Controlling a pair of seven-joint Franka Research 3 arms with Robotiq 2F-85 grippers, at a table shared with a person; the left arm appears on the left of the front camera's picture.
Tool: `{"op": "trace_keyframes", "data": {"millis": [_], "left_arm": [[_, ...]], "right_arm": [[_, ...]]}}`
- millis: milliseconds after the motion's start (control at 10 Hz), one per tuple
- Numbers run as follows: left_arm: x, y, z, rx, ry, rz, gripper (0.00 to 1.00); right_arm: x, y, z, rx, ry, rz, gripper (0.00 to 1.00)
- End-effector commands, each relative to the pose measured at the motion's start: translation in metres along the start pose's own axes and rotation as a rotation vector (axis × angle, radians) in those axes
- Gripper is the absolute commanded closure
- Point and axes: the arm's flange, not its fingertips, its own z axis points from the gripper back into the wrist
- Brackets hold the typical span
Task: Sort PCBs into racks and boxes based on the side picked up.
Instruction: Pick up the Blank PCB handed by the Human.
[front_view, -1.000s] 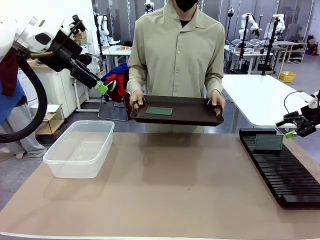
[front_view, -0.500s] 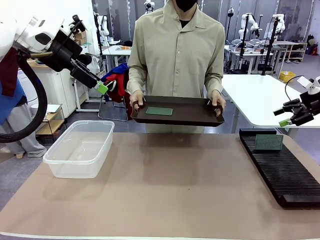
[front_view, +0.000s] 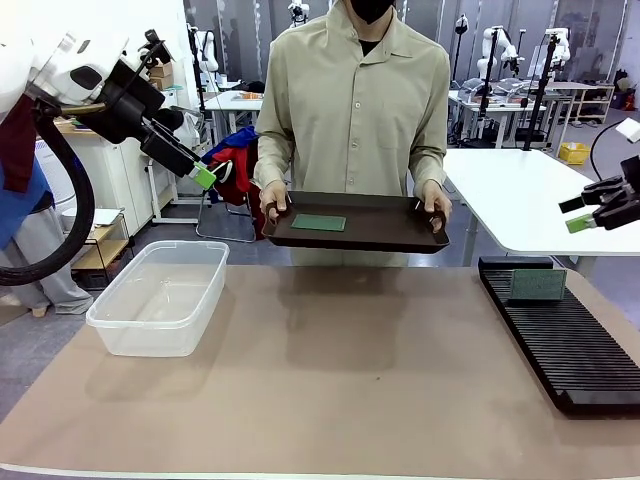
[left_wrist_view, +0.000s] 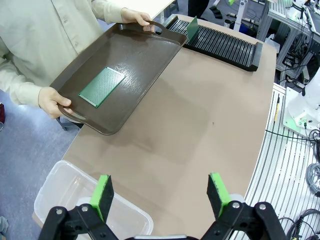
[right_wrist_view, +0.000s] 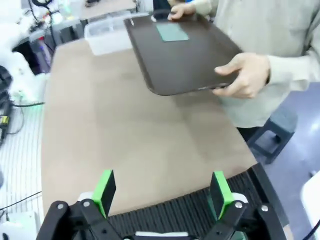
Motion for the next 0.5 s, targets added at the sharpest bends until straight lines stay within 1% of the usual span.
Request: {"op": "trace_keyframes", "data": {"millis": [0,100,400], "left_arm": [[-0.001,-0.001,0.001,-0.006,0.002,0.002,0.00],[-0.001,-0.001,0.001,-0.006,0.002,0.002,0.00],[-0.001,-0.001,0.001,-0.006,0.002,0.002,0.00]], "right_arm": [[0.008,-0.005,0.010,0.171,0.121,0.000,0.00],[0.000,0.000,0.000,0.000,0.000,0.000,0.00],[0.000,0.000,0.000,0.000,0.000,0.000,0.00]]}}
